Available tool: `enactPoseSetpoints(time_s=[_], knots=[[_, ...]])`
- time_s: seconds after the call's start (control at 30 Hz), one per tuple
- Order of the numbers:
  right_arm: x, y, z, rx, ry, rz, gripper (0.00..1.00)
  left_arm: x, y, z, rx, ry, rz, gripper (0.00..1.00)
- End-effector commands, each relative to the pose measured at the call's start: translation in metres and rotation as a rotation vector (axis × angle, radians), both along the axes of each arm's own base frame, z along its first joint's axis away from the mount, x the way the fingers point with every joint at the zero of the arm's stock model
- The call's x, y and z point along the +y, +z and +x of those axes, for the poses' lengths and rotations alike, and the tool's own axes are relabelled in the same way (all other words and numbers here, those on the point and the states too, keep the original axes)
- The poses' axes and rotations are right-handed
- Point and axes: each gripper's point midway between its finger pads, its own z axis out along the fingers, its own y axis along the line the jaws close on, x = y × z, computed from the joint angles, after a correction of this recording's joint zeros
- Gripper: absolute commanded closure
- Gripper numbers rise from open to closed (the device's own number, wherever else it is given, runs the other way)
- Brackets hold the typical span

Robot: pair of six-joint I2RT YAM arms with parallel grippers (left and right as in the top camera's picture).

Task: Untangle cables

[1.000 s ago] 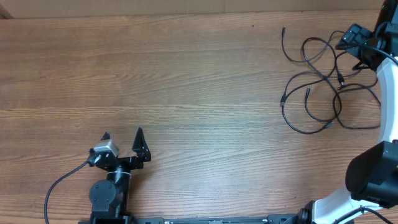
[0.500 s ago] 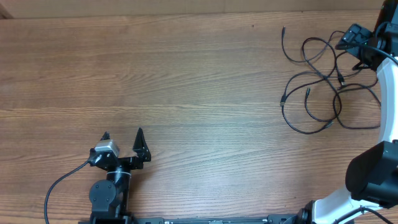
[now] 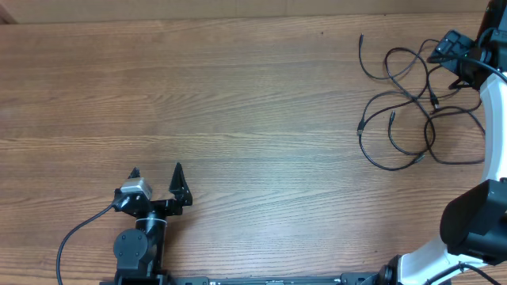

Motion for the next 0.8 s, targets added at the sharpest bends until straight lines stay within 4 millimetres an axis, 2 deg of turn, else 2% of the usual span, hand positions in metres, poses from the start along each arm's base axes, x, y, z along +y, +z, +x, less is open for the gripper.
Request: enactPoseSetpoints(time_s=[0.0, 0.33, 0.43, 0.5, 0.77], knots=[[-0.002, 0.006, 0.003, -0.018, -0.004, -0.002, 0.0, 0.0, 0.001, 0.0, -0.008, -0.002, 0.018, 0.0], [-0.002, 0.003, 0.004, -0.012, -0.004, 0.0, 0.0, 0.0, 0.001, 0.0, -0.008, -0.002, 0.018, 0.01], [-0.001, 0.012, 0.002, -0.029, -0.004, -0.005, 0.0, 0.0, 0.001, 0.0, -0.008, -0.002, 0.018, 0.0], [0.0, 0.023, -0.001, -0.053, -0.004, -0.012, 0.0, 0.0, 0.001, 0.0, -0.008, -0.002, 0.018, 0.0], [0.014, 0.103, -0.028, -0.229, 0.01, -0.061, 0.0, 0.0, 0.001, 0.0, -0.008, -0.002, 0.018, 0.01]])
